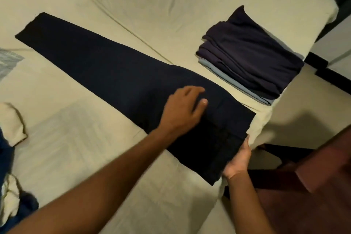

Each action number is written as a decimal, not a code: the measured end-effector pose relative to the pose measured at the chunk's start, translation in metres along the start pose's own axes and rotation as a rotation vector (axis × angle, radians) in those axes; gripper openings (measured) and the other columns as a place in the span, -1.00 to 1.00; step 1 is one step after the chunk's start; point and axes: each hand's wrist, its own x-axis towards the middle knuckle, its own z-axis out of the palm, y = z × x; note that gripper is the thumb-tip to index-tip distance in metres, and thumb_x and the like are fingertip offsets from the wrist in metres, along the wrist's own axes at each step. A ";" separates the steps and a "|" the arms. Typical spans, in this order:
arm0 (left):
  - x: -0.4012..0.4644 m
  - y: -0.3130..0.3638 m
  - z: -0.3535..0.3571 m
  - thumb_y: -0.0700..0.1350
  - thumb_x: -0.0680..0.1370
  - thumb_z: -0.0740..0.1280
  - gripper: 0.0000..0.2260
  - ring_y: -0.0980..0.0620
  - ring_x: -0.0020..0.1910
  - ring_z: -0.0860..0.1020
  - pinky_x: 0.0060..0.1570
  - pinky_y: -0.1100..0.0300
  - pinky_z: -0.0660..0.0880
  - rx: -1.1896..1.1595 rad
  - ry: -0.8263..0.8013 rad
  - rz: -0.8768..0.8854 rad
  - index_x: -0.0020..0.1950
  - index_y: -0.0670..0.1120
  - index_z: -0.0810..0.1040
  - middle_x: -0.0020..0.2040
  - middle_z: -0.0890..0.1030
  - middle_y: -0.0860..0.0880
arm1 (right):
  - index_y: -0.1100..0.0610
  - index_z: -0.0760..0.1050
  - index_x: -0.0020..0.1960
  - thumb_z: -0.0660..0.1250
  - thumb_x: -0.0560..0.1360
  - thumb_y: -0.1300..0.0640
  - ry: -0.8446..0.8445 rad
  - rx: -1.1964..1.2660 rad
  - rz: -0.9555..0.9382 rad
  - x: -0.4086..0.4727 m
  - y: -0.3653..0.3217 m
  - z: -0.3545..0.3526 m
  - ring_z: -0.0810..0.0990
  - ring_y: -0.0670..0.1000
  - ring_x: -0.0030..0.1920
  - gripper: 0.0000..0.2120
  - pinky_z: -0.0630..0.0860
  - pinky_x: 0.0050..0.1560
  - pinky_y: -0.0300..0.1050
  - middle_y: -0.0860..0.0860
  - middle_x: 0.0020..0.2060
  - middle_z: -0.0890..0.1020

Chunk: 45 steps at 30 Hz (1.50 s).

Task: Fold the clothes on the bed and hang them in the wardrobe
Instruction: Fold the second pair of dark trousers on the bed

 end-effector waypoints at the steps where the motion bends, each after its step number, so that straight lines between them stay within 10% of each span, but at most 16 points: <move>1: 0.006 -0.023 -0.003 0.22 0.61 0.06 -0.49 -0.07 0.35 0.45 0.32 -0.13 0.41 0.075 0.005 -0.047 0.42 0.00 0.45 0.39 0.50 -0.04 | 0.05 0.69 0.16 0.05 0.54 -0.43 0.003 0.000 -0.023 0.000 -0.004 -0.004 0.68 0.17 0.11 -0.32 0.63 0.02 0.06 0.15 0.19 0.66; 4: 0.012 -0.079 -0.005 0.32 0.63 0.00 -0.43 -0.04 0.61 0.03 0.54 -0.18 -0.01 0.245 -0.148 -0.221 0.61 0.14 0.13 0.63 0.09 0.00 | 0.06 0.52 0.37 0.14 0.45 -0.45 -0.070 -0.082 -0.034 -0.006 -0.017 0.001 0.62 0.18 0.22 -0.26 0.59 0.17 0.19 0.14 0.24 0.63; 8: -0.006 -0.098 0.018 0.50 0.49 -0.18 -0.28 -0.03 0.61 -0.25 0.48 -0.19 -0.31 0.355 -0.421 -0.163 0.60 0.27 -0.19 0.64 -0.22 0.05 | 0.11 0.50 0.36 0.29 0.61 0.10 -0.102 -0.282 -0.194 -0.006 -0.036 0.012 0.67 0.07 0.14 -0.66 0.66 0.02 -0.04 0.09 0.19 0.67; 19: -0.035 -0.072 0.051 0.46 0.52 -0.25 -0.28 -0.06 0.58 -0.34 0.50 -0.24 -0.33 0.445 -0.313 -0.074 0.62 0.18 -0.25 0.62 -0.31 -0.03 | 0.14 0.54 0.27 0.23 0.55 0.39 0.414 -0.590 -0.406 0.044 -0.041 -0.003 0.63 0.10 0.15 -0.64 0.58 0.15 -0.05 0.05 0.12 0.66; 23: -0.045 -0.067 0.056 0.45 0.53 -0.25 -0.28 -0.07 0.59 -0.32 0.49 -0.30 -0.27 0.467 -0.391 0.093 0.62 0.17 -0.20 0.64 -0.25 -0.03 | 0.16 0.41 0.36 0.26 0.55 0.26 0.694 -1.047 -0.783 0.024 -0.027 0.012 0.49 0.21 0.28 -0.61 0.42 0.28 0.11 0.13 0.27 0.53; 27: -0.038 -0.086 0.031 0.41 0.56 -0.24 -0.31 -0.01 0.61 -0.26 0.52 -0.23 -0.29 0.422 -0.299 0.019 0.63 0.14 -0.17 0.64 -0.20 0.02 | 0.18 0.43 0.39 0.29 0.52 0.27 0.299 -1.498 -1.268 0.011 0.017 0.056 0.42 0.17 0.41 -0.57 0.36 0.36 0.16 0.14 0.38 0.48; 33: -0.029 -0.166 -0.019 0.36 0.55 -0.43 -0.32 0.02 0.59 -0.29 0.52 -0.24 -0.21 0.504 -0.314 -0.053 0.61 0.10 -0.23 0.63 -0.22 0.05 | 0.02 0.20 0.58 0.15 0.64 0.09 -0.276 -2.093 -1.047 0.043 0.099 0.133 0.05 0.15 0.60 -0.49 0.02 0.53 0.29 0.06 0.58 0.20; 45: 0.046 -0.339 -0.149 0.32 0.60 -0.26 -0.35 0.03 0.62 -0.17 0.54 -0.19 -0.22 0.592 -0.099 -0.301 0.64 0.08 -0.09 0.65 -0.11 0.05 | 0.01 -0.04 0.63 0.00 0.66 -0.18 -0.536 -2.363 -1.041 0.125 0.190 0.261 -0.12 0.18 0.61 -0.39 -0.13 0.54 0.32 0.08 0.62 -0.02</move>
